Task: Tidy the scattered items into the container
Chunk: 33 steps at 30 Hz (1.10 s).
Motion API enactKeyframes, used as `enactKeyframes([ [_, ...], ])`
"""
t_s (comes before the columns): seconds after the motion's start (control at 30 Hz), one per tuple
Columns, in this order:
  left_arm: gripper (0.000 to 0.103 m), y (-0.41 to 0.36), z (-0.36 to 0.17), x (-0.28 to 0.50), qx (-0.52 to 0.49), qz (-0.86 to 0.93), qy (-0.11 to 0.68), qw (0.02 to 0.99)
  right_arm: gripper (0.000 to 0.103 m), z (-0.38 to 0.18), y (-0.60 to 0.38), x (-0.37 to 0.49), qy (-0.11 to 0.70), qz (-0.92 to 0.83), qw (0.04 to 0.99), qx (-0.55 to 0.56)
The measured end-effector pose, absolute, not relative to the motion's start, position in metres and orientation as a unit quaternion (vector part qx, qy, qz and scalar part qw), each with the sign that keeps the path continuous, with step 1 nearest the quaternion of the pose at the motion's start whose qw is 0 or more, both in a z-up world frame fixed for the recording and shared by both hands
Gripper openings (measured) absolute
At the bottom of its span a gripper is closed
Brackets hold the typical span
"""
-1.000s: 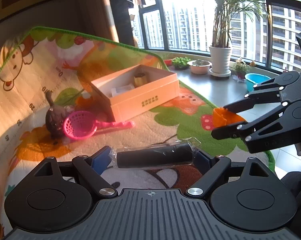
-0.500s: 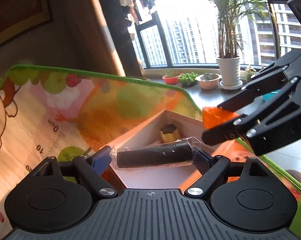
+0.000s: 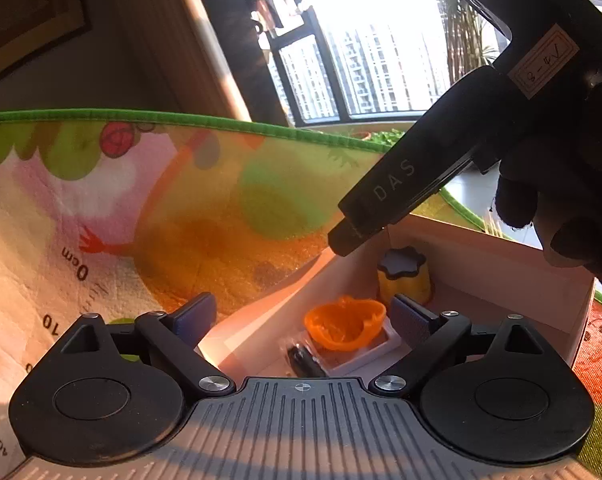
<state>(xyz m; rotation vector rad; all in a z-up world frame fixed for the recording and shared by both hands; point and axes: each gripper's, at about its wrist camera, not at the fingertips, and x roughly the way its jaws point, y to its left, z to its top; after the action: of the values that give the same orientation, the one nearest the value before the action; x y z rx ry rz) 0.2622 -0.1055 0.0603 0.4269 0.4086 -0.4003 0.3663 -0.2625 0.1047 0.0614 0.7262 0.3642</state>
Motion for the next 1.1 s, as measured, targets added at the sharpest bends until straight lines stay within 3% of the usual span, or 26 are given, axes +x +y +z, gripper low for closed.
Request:
enactKeyframes([
  [0.33,0.100,-0.046,0.075,0.182,0.122,-0.148,0.194,0.962,0.052,0.120,-0.237,0.295,0.331,0.184,0.924,-0.056],
  [0.6,0.101,0.016,0.038,0.110,0.065,-0.098,0.262,0.958,0.052,0.138,-0.193,0.214,0.307,0.252,0.913,-0.093],
  [0.67,0.101,0.028,0.030,0.095,0.046,-0.074,0.272,0.958,0.052,0.132,-0.183,0.192,0.313,0.274,0.903,-0.107],
  [0.77,0.101,0.043,0.023,0.079,0.018,-0.034,0.299,0.954,0.036,0.109,-0.165,0.161,0.326,0.296,0.887,-0.141],
  [1.1,0.101,0.066,0.021,0.059,-0.041,0.002,0.265,0.963,0.036,0.051,-0.118,0.137,0.308,0.270,0.890,-0.200],
])
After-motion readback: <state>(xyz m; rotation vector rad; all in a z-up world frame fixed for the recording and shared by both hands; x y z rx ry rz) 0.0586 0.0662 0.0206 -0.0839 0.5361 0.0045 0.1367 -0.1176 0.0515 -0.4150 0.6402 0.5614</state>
